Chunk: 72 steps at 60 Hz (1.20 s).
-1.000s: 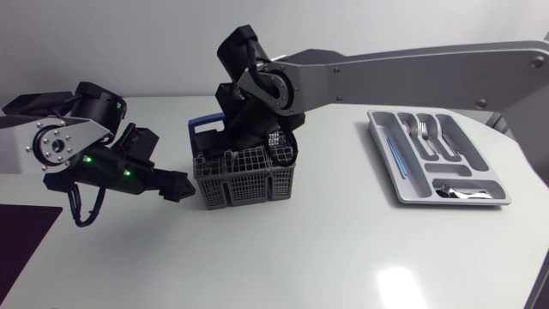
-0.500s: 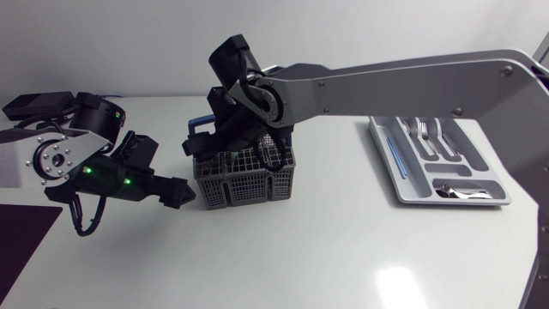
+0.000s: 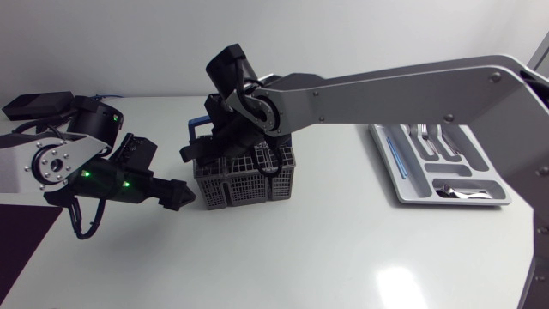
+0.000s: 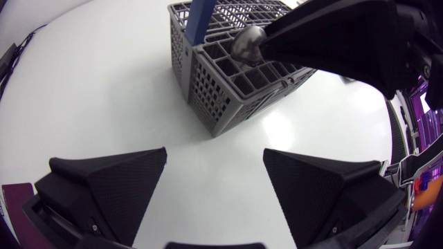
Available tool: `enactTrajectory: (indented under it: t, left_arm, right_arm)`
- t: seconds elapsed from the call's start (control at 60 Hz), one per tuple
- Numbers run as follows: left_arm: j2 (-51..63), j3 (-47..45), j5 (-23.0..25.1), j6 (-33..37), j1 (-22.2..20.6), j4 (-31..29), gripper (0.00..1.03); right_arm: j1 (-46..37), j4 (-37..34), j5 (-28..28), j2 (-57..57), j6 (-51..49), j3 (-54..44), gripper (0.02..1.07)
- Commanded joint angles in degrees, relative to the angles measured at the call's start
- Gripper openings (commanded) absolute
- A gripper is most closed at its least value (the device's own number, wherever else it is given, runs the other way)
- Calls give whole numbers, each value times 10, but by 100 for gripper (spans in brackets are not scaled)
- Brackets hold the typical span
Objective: Unload the cutlery basket into the drawer organizer.
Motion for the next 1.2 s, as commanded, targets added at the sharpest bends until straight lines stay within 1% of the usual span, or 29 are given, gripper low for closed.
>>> enactTrajectory:
  t: [0.0,0.1,0.183,0.233,0.283,0.333,0.4,0.467,0.617,0.767,1.05,1.183]
  left_arm:
    - [-9,-18,4,16,6,1,98]
    - [-9,-18,4,16,6,6,98]
    - [-9,-18,4,17,6,9,98]
    - [-9,-19,4,18,6,9,98]
    - [-9,-20,5,20,6,10,98]
    - [-9,-24,4,20,6,13,98]
    - [-9,-27,4,20,7,17,98]
    - [-9,-27,5,20,7,17,98]
    - [-9,-27,5,21,7,20,98]
    - [-9,-32,5,21,7,27,98]
    - [-10,-38,6,23,7,27,98]
    - [-10,-40,6,23,7,28,98]
  right_arm:
    - [6,6,-1,24,16,-10,55]
    - [6,9,-2,29,16,-10,55]
    - [6,12,-4,29,15,-11,48]
    - [6,13,-6,29,15,-11,48]
    - [6,17,-7,31,15,-12,44]
    - [6,20,-7,31,15,-13,43]
    - [8,23,-8,34,15,-13,39]
    - [10,25,-8,38,15,-13,39]
    - [10,33,-8,43,14,-13,29]
    - [11,41,-8,44,13,-17,25]
    - [12,62,-8,45,5,-30,8]
    - [17,65,-7,38,-4,-37,8]
